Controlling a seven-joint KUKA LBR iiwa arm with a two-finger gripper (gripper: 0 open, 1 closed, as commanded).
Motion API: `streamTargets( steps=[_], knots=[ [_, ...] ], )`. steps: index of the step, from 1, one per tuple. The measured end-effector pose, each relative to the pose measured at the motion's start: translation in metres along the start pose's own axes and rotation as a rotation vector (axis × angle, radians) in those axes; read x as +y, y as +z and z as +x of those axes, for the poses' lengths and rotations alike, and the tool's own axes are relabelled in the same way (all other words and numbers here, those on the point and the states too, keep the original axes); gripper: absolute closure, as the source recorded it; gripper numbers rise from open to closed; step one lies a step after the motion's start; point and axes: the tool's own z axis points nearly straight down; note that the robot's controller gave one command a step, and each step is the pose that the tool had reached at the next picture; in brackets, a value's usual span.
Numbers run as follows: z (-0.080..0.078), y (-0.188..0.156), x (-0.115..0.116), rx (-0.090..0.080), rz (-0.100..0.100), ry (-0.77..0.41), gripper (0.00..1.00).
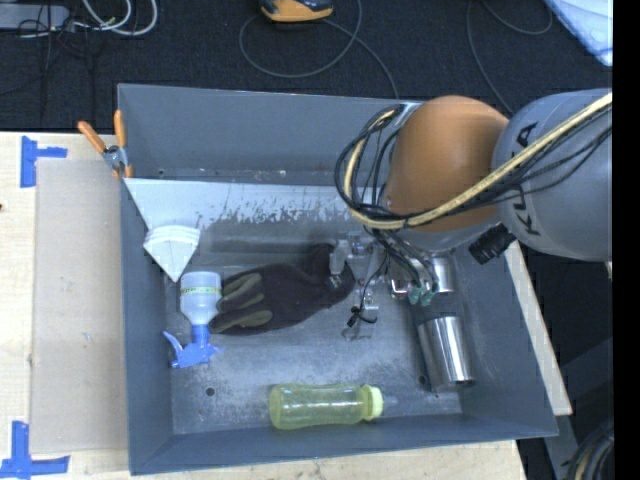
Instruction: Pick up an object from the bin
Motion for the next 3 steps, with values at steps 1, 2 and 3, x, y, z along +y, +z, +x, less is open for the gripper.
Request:
streamTargets(
  steps=[1, 2, 3],
  knots=[
    [0.0, 0.0, 0.0, 0.0, 0.0, 0.0, 0.0],
    [-0.012, 0.046, 0.021, -0.005, 0.0, -0.073, 0.0],
    [0.012, 0.101, 0.056, 0.0, 0.0, -0.223, 0.0]
  ],
)
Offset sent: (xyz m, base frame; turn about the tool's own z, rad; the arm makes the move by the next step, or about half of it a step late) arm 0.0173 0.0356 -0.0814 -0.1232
